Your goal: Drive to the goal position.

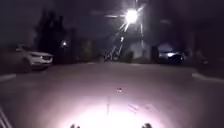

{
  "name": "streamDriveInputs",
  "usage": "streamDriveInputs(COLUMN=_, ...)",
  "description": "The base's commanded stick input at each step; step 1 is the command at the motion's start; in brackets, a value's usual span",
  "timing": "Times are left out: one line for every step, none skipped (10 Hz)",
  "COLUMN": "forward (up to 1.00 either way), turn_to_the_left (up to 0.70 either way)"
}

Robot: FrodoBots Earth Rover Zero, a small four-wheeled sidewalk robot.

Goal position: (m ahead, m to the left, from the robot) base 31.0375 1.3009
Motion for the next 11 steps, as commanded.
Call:
streamDriveInputs(forward=1.00, turn_to_the_left=0.00)
streamDriveInputs(forward=1.00, turn_to_the_left=0.00)
streamDriveInputs(forward=1.00, turn_to_the_left=0.00)
streamDriveInputs(forward=1.00, turn_to_the_left=0.00)
streamDriveInputs(forward=1.00, turn_to_the_left=0.00)
streamDriveInputs(forward=1.00, turn_to_the_left=0.00)
streamDriveInputs(forward=1.00, turn_to_the_left=0.00)
streamDriveInputs(forward=1.00, turn_to_the_left=0.00)
streamDriveInputs(forward=1.00, turn_to_the_left=0.00)
streamDriveInputs(forward=1.00, turn_to_the_left=0.00)
streamDriveInputs(forward=1.00, turn_to_the_left=0.00)
